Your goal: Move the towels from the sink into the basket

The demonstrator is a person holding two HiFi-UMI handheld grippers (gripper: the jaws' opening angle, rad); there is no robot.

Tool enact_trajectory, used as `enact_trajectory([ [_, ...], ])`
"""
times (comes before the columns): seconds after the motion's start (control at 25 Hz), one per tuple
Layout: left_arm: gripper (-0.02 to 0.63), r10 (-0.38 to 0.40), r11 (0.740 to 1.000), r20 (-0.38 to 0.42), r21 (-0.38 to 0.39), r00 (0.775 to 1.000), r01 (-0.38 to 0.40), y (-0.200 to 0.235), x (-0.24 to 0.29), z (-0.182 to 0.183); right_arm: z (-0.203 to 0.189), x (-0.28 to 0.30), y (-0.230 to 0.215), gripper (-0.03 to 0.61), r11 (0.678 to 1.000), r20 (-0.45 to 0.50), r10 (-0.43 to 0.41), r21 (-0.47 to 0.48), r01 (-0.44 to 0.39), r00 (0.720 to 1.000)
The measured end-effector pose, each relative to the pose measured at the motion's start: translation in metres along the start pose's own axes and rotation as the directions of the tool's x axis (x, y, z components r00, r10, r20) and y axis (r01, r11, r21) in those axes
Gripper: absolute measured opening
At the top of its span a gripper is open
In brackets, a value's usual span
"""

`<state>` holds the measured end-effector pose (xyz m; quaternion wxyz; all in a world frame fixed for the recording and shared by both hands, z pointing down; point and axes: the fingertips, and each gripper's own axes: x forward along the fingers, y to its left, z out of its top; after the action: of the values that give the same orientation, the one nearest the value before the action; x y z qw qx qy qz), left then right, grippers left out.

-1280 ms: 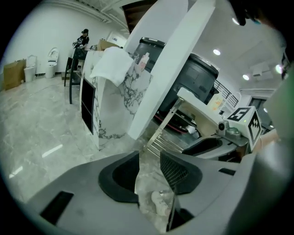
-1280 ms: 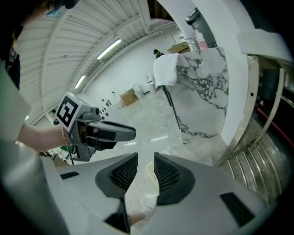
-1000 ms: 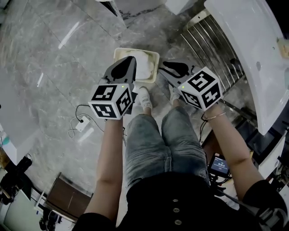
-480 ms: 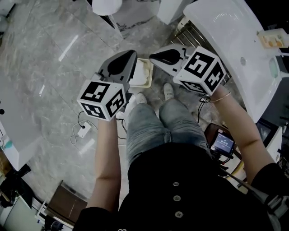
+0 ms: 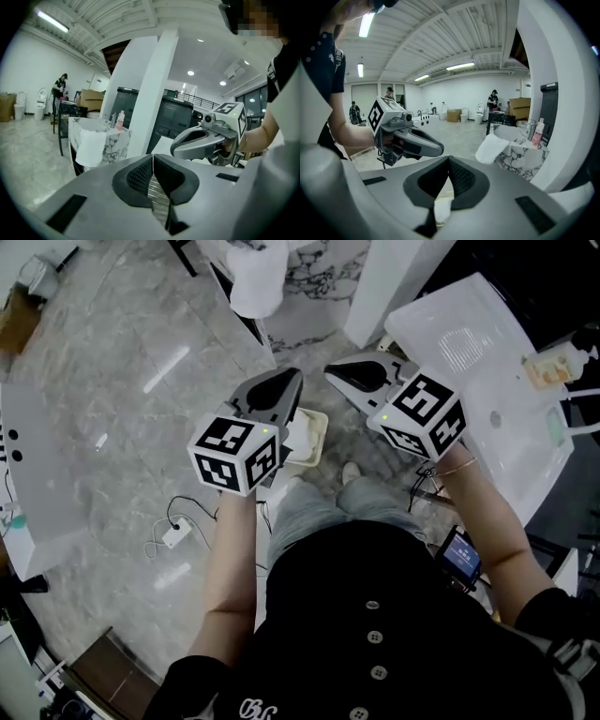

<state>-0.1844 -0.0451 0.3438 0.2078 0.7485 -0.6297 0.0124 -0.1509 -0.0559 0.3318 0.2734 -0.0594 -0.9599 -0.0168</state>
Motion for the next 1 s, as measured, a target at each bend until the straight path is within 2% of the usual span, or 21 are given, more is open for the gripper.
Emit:
enact_trajectory([
  [0.16, 0.017, 0.067, 0.995, 0.007, 0.075, 0.998, -0.067, -0.001, 0.001, 0.017, 0.015, -0.014, -0.007, 0.002, 0.999, 0.045, -0.032, -0.011, 0.033, 0.998],
  [0.4, 0.017, 0.027, 0.989, 0.05, 0.144, 0.998, -0.034, -0.026, 0.008, 0.036, 0.026, -0.033, -0.015, 0.002, 0.997, 0.127, -0.068, 0.029, 0.065, 0.99],
  [0.52, 0.017, 0.036, 0.991, 0.053, 0.13, 0.998, -0.043, -0.033, 0.013, 0.038, 0.023, -0.035, -0.019, 0.002, 0.997, 0.152, -0.066, 0.039, 0.06, 0.986],
  [0.68, 0.017, 0.002, 0.997, 0.051, 0.073, 0.999, -0.005, -0.044, 0.023, 0.035, 0.023, -0.041, -0.023, 0.002, 0.996, 0.206, -0.069, 0.069, 0.055, 0.976],
  [0.88, 0.017, 0.013, 0.999, 0.051, 0.05, 0.999, -0.015, -0.053, 0.034, 0.027, 0.02, -0.049, -0.023, 0.002, 0.991, 0.258, -0.086, 0.118, 0.057, 0.962],
  [1.0, 0.017, 0.018, 0.998, 0.018, 0.064, 1.0, -0.019, -0.061, 0.039, 0.014, 0.008, -0.052, -0.02, 0.002, 0.986, 0.264, -0.091, 0.162, 0.049, 0.96],
])
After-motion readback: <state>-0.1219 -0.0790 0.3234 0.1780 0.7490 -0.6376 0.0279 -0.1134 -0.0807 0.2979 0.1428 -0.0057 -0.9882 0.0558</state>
